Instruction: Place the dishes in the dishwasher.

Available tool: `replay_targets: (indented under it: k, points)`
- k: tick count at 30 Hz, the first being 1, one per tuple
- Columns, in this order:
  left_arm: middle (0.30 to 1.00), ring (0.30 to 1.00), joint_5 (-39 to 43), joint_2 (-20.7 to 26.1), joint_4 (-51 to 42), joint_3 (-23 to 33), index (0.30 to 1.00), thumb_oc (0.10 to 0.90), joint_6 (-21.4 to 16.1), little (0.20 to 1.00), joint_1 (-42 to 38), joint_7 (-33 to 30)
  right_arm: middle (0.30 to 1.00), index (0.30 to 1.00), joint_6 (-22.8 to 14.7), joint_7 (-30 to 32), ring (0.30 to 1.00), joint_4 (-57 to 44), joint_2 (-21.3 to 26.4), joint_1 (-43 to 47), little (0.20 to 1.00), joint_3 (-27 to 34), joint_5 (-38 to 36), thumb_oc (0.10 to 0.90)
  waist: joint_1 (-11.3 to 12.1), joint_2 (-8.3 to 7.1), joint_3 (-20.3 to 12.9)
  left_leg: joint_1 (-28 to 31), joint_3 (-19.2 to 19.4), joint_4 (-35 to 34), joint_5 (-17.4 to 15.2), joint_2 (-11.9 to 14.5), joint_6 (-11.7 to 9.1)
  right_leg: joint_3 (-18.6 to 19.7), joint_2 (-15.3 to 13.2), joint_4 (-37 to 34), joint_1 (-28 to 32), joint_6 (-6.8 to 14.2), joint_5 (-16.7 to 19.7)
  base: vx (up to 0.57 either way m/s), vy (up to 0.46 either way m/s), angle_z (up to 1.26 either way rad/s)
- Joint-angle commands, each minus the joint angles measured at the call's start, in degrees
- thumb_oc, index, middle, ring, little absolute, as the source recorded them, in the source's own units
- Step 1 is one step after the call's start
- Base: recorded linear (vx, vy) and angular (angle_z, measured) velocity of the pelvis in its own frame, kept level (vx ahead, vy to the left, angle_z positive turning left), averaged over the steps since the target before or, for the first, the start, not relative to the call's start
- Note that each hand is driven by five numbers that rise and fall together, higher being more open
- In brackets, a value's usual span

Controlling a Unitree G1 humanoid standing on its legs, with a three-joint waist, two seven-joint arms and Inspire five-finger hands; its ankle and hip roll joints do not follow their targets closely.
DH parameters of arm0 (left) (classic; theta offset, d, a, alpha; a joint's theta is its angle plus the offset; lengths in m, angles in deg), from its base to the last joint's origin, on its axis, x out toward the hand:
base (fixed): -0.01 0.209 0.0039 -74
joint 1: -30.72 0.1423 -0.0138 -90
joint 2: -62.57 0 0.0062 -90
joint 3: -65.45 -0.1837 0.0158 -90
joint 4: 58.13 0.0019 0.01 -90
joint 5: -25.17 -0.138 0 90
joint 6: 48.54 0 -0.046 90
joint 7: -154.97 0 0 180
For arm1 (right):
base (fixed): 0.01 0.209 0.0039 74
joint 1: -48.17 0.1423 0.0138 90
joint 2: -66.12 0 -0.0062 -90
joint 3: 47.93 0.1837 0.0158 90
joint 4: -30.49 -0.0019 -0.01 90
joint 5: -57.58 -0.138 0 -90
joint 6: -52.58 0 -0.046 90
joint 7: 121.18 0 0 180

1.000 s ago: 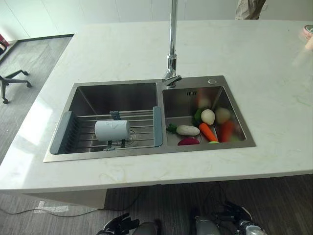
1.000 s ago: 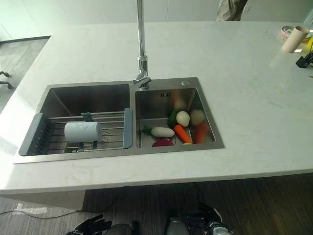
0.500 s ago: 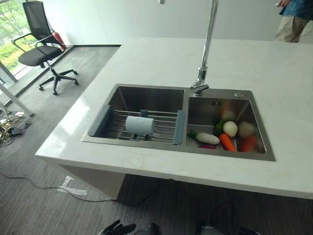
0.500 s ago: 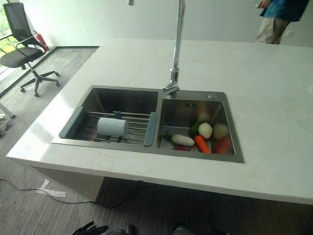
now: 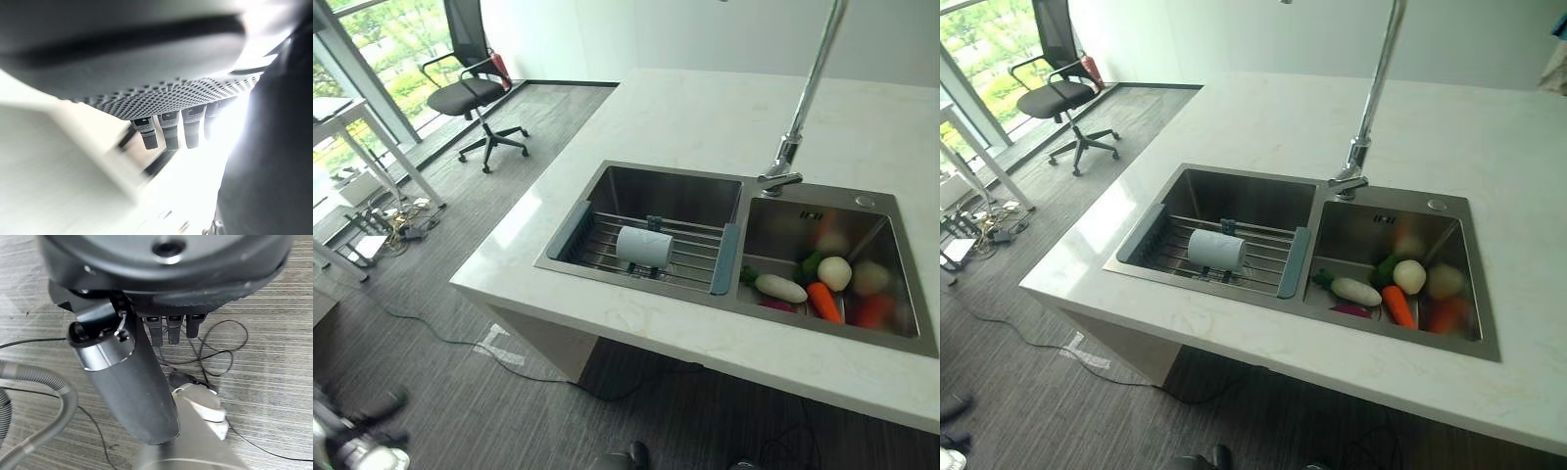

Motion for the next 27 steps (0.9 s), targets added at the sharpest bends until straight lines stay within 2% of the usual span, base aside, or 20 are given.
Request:
replay_targets:
  k: [1, 2, 3, 5, 9, 12, 13, 15, 17, 22, 27]
  points:
    - [0.900, 0.900, -9.0, 9.7, -8.5, 5.4, 0.900, 0.800, -10.1, 0.900, -4.4, -5.1, 0.900, 0.900, -1.9, 1.6, 0.900, -0.1, 0.2, 0.5, 0.900, -0.4, -4.0, 0.800, -0.6, -0.21, -0.5, -1.1, -0.1, 5.6, -11.7, 1.7, -2.4, -0.1, 2.2, -1.3, 5.5, 3.0, -11.3, 0.05, -0.078, 0.20]
    - [0.900, 0.900, -10.0, 11.2, -11.4, 6.2, 0.900, 0.800, -10.5, 0.900, -5.0, -4.4, 0.900, 0.900, -2.0, 1.5, 0.900, -0.2, 0.0, 0.3, 0.900, -0.5, -4.1, 0.800, -0.6, -0.19, -0.6, -1.0, -0.1, 5.6, -11.8, 1.8, -2.5, -0.1, 2.3, -1.3, 5.6, 3.1, -11.4, 0.07, -0.094, 0.20]
    - [0.900, 0.900, -10.9, 13.1, -14.7, 6.6, 0.900, 0.800, -12.8, 0.900, -6.1, -2.4, 0.900, 0.900, -2.1, 1.3, 0.900, -0.3, -0.3, 0.2, 0.900, -0.7, -4.3, 0.800, -0.6, -0.16, -0.9, -1.0, -0.2, 5.6, -11.9, 1.8, -2.6, 0.1, 2.4, -1.3, 5.6, 3.1, -11.5, 0.08, -0.095, 0.13]
    - [0.900, 0.900, -10.7, 15.9, -20.5, 6.1, 0.900, 0.800, -13.3, 0.900, -8.8, 3.2, 0.900, 0.900, -1.8, 1.2, 0.900, -0.4, -0.7, 0.3, 0.900, -1.0, -4.3, 0.800, -1.0, -0.11, -1.4, -0.9, 0.2, 5.6, -12.1, 2.1, -2.7, 0.4, 2.6, -1.3, 5.5, 3.2, -11.6, 0.07, -0.088, 0.05]
    - [0.900, 0.900, -3.1, 19.5, -31.1, 0.6, 0.900, 0.800, -13.8, 0.900, -16.8, 18.9, 0.900, 0.900, 0.1, 0.7, 0.900, 0.7, -0.7, 0.6, 0.900, -0.6, -4.9, 0.800, -2.6, 0.09, -2.1, -0.3, 1.1, 5.6, -12.4, 2.5, -3.0, 1.7, 3.2, -1.3, 5.3, 3.4, -11.7, 0.07, -0.079, -0.16]
    - [0.900, 0.900, -1.3, 20.5, -33.8, -4.3, 0.900, 0.800, -11.3, 0.900, -22.7, 25.9, 0.900, 0.900, 1.4, 0.0, 0.900, 2.7, -0.2, 0.8, 0.900, 0.3, -5.7, 0.800, -3.8, 0.34, -2.7, 0.1, 1.8, 5.6, -12.6, 2.7, -3.0, 2.9, 3.6, -1.3, 4.9, 3.6, -11.5, 0.08, -0.064, -0.31]
    - [0.900, 0.900, -0.9, 21.4, -33.5, -8.0, 0.900, 0.800, -8.9, 0.900, -26.3, 30.2, 0.900, 0.900, 2.3, -0.5, 0.900, 4.0, 0.1, 0.8, 0.900, 1.1, -6.2, 0.800, -4.9, 0.53, -3.1, 0.2, 2.3, 5.6, -12.4, 2.8, -2.9, 3.9, 3.8, -1.3, 4.3, 3.6, -11.0, 0.09, -0.061, -0.38]
    - [0.900, 0.900, 0.3, 22.3, -32.8, -11.1, 0.900, 0.800, -6.3, 0.900, -29.4, 34.0, 0.900, 0.900, 3.1, -0.7, 0.900, 4.9, 0.4, 0.7, 0.900, 1.7, -6.9, 0.800, -5.6, 0.70, -3.4, 0.4, 2.8, 5.6, -12.5, 2.9, -2.8, 4.7, 4.0, -1.3, 4.0, 3.7, -10.8, 0.09, -0.041, -0.28]
    - [0.900, 0.900, 0.5, 22.5, -32.5, -12.7, 0.900, 0.800, -4.9, 0.900, -30.7, 36.1, 0.900, 0.900, 3.4, -0.7, 0.900, 5.3, 0.5, 0.6, 0.900, 2.0, -7.0, 0.800, -6.0, 0.85, -3.5, 0.6, 3.0, 5.6, -12.6, 2.8, -2.8, 5.3, 4.1, -1.3, 3.9, 3.8, -10.7, 0.06, -0.012, -0.29]
    - [0.900, 0.900, -1.6, 24.5, -28.2, -21.0, 0.900, 0.800, 1.8, 0.900, -36.8, 45.1, 0.900, 0.900, 3.1, -1.5, 0.900, 6.7, 1.1, 0.1, 0.900, 2.6, -6.5, 0.800, -8.2, 1.63, -3.7, 0.9, 4.0, 5.6, -12.8, 2.6, -2.3, 8.0, 4.6, -1.3, 2.7, 4.2, -9.9, 0.06, -0.002, -0.23]
    - [0.900, 0.900, -4.2, 26.4, -22.8, -27.6, 0.900, 0.800, 4.8, 0.900, -41.9, 50.4, 0.900, 0.900, 1.7, -2.5, 0.900, 5.4, 1.6, -0.9, 0.900, 2.5, -6.7, 0.800, -9.9, 2.02, -3.4, 0.8, 4.7, 5.6, -12.8, 2.4, -2.2, 10.0, 4.9, -1.3, 1.6, 4.6, -9.3, 0.06, 0.008, -0.20]
